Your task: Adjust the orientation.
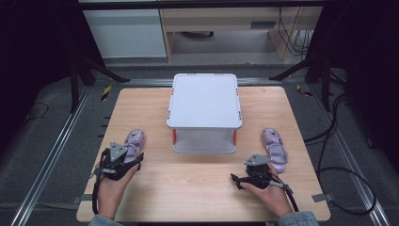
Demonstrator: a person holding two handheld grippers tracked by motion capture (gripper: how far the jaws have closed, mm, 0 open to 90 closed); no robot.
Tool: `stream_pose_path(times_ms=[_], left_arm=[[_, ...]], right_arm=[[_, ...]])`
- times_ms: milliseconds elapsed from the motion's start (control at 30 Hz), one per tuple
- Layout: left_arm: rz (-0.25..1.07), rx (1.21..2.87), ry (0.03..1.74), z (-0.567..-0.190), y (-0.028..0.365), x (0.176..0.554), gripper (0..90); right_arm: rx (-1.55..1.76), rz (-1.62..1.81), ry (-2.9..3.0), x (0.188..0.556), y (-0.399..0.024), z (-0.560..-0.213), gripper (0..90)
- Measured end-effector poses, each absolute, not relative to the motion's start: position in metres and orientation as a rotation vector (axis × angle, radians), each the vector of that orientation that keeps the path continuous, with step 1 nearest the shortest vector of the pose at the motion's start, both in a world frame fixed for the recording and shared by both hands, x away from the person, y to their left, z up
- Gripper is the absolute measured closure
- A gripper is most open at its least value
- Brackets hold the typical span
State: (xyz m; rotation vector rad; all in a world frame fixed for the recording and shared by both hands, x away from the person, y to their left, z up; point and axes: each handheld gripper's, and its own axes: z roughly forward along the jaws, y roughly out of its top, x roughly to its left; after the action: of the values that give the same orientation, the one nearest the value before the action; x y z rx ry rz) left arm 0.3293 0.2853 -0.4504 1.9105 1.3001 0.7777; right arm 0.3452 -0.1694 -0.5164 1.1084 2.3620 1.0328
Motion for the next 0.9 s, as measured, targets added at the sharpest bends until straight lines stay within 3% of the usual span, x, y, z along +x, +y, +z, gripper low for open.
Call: stream_pose_path(times_ms=[433, 733, 900], left_arm=[[0.713, 1.998, 1.358, -0.474, 0.288, 0.348, 49.9], [0.620, 1.947, 1.368, -0.478, 0.295, 0.357, 77.6], [0.629, 1.880, 1.388, -0.468, 0.304, 0.351, 84.7]], right_arm=[[1.104, 1.034, 2.364, 0.345, -0.170, -0.516, 13.4], [1.103, 1.034, 2.365, 0.345, -0.170, -0.516, 13.4], [1.104, 1.033, 2.364, 0.345, -0.170, -0.516, 13.4]])
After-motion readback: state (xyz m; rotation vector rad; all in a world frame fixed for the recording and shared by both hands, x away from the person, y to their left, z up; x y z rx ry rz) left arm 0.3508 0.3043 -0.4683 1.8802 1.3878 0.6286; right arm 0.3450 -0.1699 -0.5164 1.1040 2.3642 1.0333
